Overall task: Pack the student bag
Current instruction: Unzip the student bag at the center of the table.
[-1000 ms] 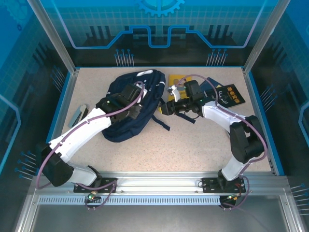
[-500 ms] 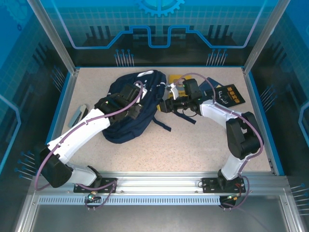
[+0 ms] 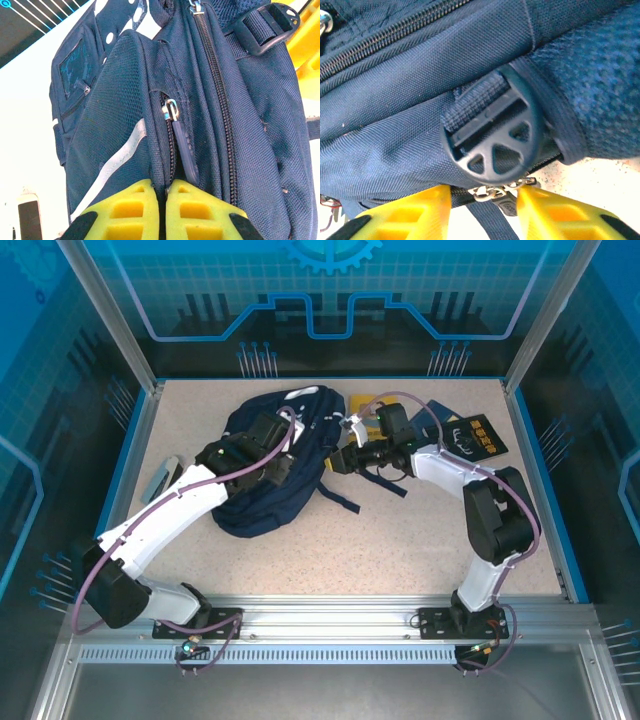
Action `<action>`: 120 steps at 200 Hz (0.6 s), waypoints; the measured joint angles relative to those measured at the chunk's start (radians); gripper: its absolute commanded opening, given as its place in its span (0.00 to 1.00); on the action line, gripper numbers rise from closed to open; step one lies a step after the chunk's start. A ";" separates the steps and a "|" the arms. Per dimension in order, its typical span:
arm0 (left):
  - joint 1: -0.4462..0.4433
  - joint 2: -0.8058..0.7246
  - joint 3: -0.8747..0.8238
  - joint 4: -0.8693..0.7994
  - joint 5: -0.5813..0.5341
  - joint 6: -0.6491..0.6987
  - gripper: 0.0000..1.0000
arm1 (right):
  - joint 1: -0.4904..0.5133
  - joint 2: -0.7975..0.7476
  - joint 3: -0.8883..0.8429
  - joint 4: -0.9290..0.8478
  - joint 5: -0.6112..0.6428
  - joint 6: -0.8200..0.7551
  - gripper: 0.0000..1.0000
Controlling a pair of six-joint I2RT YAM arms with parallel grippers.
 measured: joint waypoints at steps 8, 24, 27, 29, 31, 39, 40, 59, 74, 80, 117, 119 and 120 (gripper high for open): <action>0.000 0.000 0.000 0.002 0.000 -0.001 0.00 | 0.000 0.002 0.000 -0.001 -0.007 -0.002 0.32; 0.000 0.000 0.000 0.007 0.000 -0.003 0.00 | 0.000 0.003 0.000 -0.004 -0.014 -0.005 0.31; 0.000 0.000 0.000 0.007 0.000 -0.003 0.00 | 0.000 0.003 0.000 -0.004 -0.014 -0.005 0.31; 0.000 -0.001 0.000 0.007 0.000 -0.003 0.00 | 0.000 0.003 0.000 -0.003 -0.015 -0.005 0.31; 0.000 -0.001 0.000 0.007 0.000 -0.003 0.00 | 0.000 0.003 0.000 -0.003 -0.015 -0.005 0.31; 0.001 -0.002 0.000 0.007 0.000 -0.003 0.00 | 0.000 0.003 0.000 -0.004 -0.018 -0.005 0.31; 0.001 -0.002 0.000 0.007 0.000 -0.003 0.00 | 0.000 0.003 0.000 -0.004 -0.018 -0.005 0.31; 0.003 -0.004 0.000 0.007 0.000 -0.003 0.00 | 0.000 0.003 0.000 -0.004 -0.018 -0.005 0.34; 0.003 -0.006 0.000 0.008 0.000 -0.004 0.00 | 0.002 0.005 0.000 -0.005 -0.016 -0.009 0.40; 0.005 -0.006 0.000 0.008 0.000 -0.004 0.00 | 0.003 0.006 0.000 -0.004 -0.016 -0.013 0.41; 0.005 -0.007 0.000 0.013 0.000 -0.008 0.00 | 0.012 0.019 0.000 -0.005 -0.014 -0.018 0.32; 0.005 -0.007 0.000 0.013 0.000 -0.008 0.00 | 0.012 0.019 0.000 -0.005 -0.013 -0.018 0.31; 0.005 -0.007 0.000 0.013 0.000 -0.008 0.00 | 0.012 0.019 0.000 -0.005 -0.013 -0.021 0.31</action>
